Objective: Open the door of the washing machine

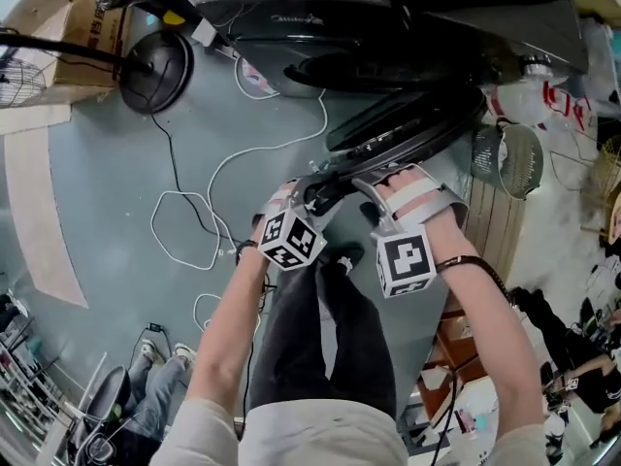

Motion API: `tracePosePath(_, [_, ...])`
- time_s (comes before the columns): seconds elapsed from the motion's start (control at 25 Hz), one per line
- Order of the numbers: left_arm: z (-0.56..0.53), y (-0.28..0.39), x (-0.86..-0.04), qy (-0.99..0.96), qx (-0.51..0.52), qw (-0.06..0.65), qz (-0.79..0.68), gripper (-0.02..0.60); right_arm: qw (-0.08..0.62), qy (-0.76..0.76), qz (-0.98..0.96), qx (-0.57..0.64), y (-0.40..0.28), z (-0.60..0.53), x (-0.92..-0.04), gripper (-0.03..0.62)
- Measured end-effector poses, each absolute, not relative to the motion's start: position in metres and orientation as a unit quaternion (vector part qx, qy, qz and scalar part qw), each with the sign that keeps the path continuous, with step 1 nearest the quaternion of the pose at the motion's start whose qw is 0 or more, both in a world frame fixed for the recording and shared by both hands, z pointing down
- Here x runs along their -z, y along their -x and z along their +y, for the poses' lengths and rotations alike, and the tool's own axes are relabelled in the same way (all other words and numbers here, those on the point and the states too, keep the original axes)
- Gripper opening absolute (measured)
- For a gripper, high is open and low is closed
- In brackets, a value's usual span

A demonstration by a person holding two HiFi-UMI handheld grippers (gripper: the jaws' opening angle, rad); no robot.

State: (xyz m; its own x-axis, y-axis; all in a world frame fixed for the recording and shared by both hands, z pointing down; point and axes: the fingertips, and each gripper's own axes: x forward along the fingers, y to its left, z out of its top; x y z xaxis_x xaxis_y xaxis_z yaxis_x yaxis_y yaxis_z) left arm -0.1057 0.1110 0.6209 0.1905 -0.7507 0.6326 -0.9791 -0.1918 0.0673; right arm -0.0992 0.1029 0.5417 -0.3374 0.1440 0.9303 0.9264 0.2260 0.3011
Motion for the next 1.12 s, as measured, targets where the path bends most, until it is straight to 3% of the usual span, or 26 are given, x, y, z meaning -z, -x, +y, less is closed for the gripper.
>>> tracePosePath(0.64, [0.104, -0.007, -0.620, -0.756, -0.258, 0.249, -0.548, 0.221, 0.426, 0.258, -0.794, 0.349, 0.016, 0.079, -0.515, 0.212])
tracePosePath(1.12, [0.077, -0.100, -0.618, -0.806, -0.265, 0.237, -0.473, 0.224, 0.418, 0.071, -0.899, 0.110, -0.061, 0.022, -0.507, 0.219])
